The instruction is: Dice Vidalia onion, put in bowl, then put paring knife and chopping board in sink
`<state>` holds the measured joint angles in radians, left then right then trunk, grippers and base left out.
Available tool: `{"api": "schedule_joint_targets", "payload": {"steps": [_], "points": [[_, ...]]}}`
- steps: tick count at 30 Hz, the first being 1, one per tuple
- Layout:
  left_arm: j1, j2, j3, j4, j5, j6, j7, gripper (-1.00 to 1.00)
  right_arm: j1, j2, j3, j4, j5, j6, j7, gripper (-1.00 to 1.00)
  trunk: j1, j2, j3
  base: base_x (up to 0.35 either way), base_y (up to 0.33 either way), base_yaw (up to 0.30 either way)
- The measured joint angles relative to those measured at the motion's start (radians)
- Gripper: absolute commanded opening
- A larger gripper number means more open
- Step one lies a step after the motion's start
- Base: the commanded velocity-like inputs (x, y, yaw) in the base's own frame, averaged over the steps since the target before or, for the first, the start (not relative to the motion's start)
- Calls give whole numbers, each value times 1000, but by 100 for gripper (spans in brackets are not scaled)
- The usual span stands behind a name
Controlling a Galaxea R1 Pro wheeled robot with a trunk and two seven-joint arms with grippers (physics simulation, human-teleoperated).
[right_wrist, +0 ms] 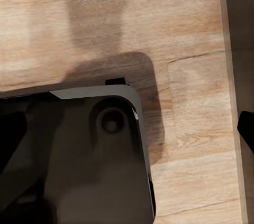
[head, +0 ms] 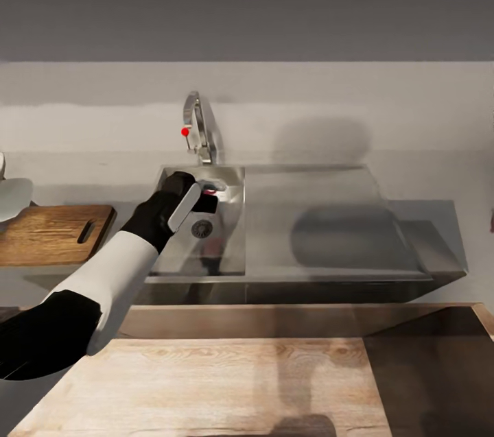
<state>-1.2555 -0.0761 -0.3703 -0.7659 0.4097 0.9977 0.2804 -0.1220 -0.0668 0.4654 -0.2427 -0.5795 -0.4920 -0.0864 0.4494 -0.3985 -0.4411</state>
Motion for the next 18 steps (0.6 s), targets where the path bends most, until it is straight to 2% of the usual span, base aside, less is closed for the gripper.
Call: {"api": "schedule_joint_targets", "payload": {"steps": [5, 7, 8, 10, 13, 18], "points": [[0, 12, 0, -34, 0, 3, 0, -100, 0, 0, 0, 0, 0, 0, -1, 100, 0, 0, 8, 0, 0, 0], [7, 29, 0, -88, -1, 6, 0, -100, 0, 0, 0, 0, 0, 1, -1, 100, 0, 0, 11, 0, 0, 0], [35, 35, 0, -135, 7, 5, 0, -100, 0, 0, 0, 0, 0, 1, -2, 100, 0, 0, 13, 0, 0, 0], [69, 41, 0, -196, 7, 6, 0, -100, 0, 0, 0, 0, 0, 1, -2, 100, 0, 0, 16, 0, 0, 0], [129, 64, 0, -304, 3, 6, -1, -100, 0, 0, 0, 0, 0, 0, -2, 100, 0, 0, 21, 0, 0, 0], [236, 126, 2, -521, 5, 8, -2, -100, 0, 0, 0, 0, 0, 1, -2, 100, 0, 0, 28, -18, 2, 0]]}}
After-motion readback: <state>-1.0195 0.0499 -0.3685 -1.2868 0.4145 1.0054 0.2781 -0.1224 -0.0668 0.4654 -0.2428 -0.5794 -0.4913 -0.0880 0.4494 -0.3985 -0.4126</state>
